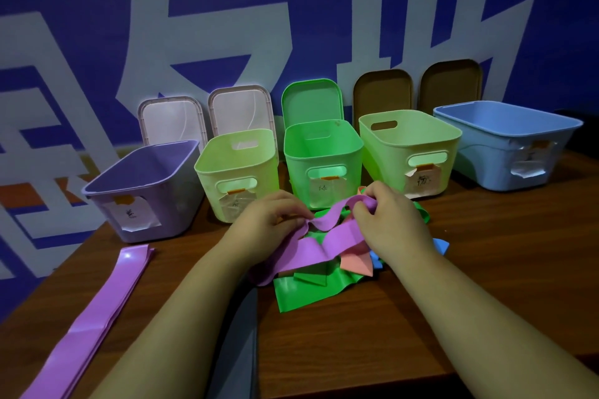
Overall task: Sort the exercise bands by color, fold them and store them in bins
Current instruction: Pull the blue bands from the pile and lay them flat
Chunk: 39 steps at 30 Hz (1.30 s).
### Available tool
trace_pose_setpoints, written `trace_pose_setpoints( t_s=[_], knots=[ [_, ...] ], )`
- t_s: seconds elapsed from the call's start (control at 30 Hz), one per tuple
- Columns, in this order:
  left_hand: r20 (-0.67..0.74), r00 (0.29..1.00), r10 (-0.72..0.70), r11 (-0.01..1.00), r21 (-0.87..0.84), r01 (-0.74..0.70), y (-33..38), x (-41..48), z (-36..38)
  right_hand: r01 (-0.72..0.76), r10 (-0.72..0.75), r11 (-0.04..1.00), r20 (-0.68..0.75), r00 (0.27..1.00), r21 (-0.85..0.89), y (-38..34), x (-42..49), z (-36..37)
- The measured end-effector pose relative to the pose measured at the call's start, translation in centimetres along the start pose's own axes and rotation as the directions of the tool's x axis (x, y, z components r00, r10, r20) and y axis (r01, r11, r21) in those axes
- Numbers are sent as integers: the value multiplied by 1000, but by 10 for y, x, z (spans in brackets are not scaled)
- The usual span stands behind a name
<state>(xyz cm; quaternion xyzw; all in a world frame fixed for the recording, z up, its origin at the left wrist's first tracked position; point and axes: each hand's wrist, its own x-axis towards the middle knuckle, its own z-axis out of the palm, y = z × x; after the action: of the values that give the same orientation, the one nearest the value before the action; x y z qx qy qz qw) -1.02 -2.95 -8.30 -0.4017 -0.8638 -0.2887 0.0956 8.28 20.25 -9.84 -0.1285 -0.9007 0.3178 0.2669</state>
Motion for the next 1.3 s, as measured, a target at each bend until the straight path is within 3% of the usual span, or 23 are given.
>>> trace_pose_setpoints(
  t_s=[0.2, 0.37, 0.67, 0.73, 0.83, 0.97, 1.23, 1.3],
  knots=[
    [-134, 988, -77, 995, -77, 67, 21, 6, -18, 56, -56, 998, 7, 998, 7, -2, -2, -1],
    [-313, 944, 107, 994, 18, -107, 44, 26, -58, 102, -102, 994, -9, 995, 47, -4, -5, -5],
    [-408, 889, 209, 978, 111, -179, 112, 56, -125, 238, -239, 971, 25, 971, 20, -22, -20, -12],
    [-425, 878, 218, 975, 137, -175, 124, 59, -135, 266, -274, 951, 33, 961, 157, -26, -23, -12],
    [-434, 874, 219, 973, 163, -163, 137, 64, -149, 192, -273, 868, 118, 955, 457, -34, -28, -13],
    [-458, 858, 232, 971, 163, -175, 151, 66, -165, 35, -259, 752, 246, 934, 658, -44, -32, -7],
    [-492, 848, 197, 966, 245, -83, 157, 67, -190, -133, -177, 706, 355, 918, 695, -50, -38, -5],
    [-500, 849, 171, 968, 244, -52, 155, 65, -195, -143, -162, 735, 377, 912, 663, -51, -41, -9]
  ],
)
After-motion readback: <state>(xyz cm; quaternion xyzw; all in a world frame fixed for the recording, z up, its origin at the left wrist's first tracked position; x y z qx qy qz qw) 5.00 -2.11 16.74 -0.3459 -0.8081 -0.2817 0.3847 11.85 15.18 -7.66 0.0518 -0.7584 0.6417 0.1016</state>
